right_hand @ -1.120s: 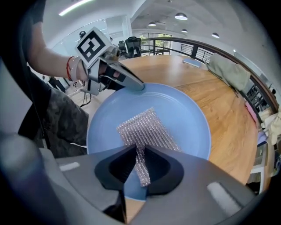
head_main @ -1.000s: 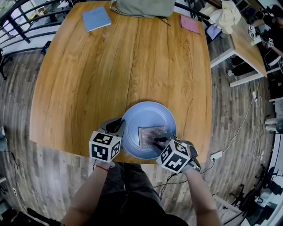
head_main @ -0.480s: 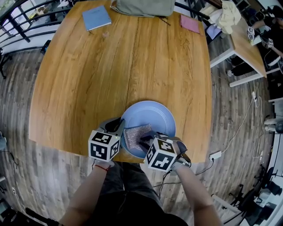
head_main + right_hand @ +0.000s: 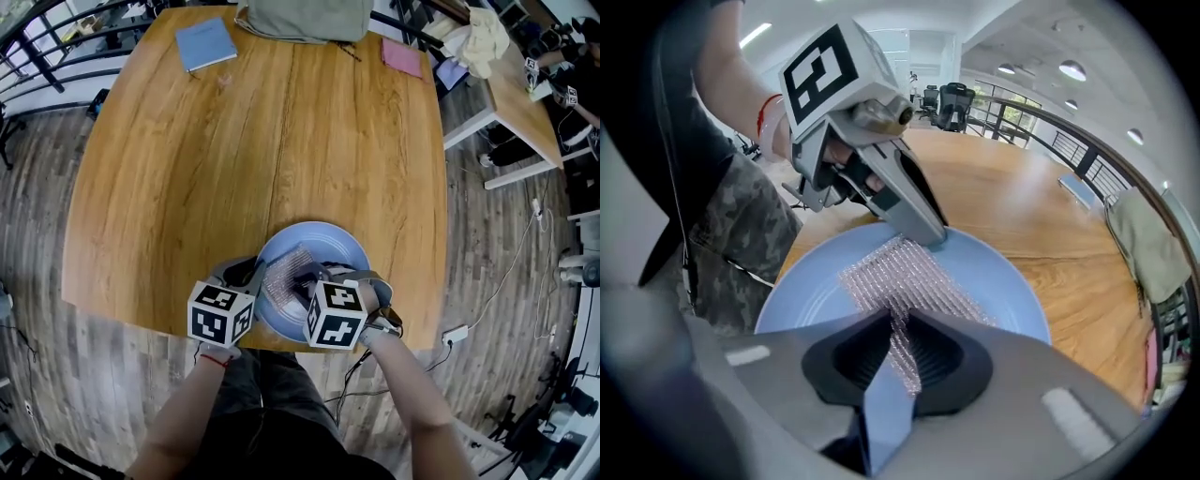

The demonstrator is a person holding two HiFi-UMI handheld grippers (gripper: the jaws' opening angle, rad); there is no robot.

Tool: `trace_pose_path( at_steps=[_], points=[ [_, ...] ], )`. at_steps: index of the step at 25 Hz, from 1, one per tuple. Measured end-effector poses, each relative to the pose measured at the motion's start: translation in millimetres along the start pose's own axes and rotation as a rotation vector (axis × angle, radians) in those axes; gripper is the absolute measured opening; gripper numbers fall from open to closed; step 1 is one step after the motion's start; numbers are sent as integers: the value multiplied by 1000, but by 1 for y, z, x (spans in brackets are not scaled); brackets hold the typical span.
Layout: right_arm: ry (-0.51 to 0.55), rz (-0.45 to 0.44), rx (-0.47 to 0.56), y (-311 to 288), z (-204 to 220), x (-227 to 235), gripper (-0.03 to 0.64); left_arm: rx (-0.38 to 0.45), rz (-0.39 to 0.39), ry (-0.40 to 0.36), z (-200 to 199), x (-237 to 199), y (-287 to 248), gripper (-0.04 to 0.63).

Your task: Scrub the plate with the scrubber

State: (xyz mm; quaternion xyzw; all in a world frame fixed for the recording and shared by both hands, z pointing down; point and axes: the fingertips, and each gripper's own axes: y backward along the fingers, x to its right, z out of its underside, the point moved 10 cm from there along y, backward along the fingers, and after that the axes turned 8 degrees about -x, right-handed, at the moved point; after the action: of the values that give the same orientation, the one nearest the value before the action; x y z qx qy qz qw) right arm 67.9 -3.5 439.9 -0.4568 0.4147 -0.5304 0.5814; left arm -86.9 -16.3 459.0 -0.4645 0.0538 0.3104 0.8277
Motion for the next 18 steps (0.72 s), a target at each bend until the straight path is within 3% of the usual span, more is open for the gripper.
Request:
trace_pose_path(
  at_steps=[6, 13, 18],
  points=[
    [128, 163, -105, 0, -4, 13, 69, 0, 5, -5, 0, 0, 1, 34],
    [59, 173, -71, 1, 4, 23, 69, -2, 5, -14, 0, 0, 0, 34],
    [-23, 237, -86, 3, 14, 30, 69, -2, 2, -14, -1, 0, 0, 34]
  ],
)
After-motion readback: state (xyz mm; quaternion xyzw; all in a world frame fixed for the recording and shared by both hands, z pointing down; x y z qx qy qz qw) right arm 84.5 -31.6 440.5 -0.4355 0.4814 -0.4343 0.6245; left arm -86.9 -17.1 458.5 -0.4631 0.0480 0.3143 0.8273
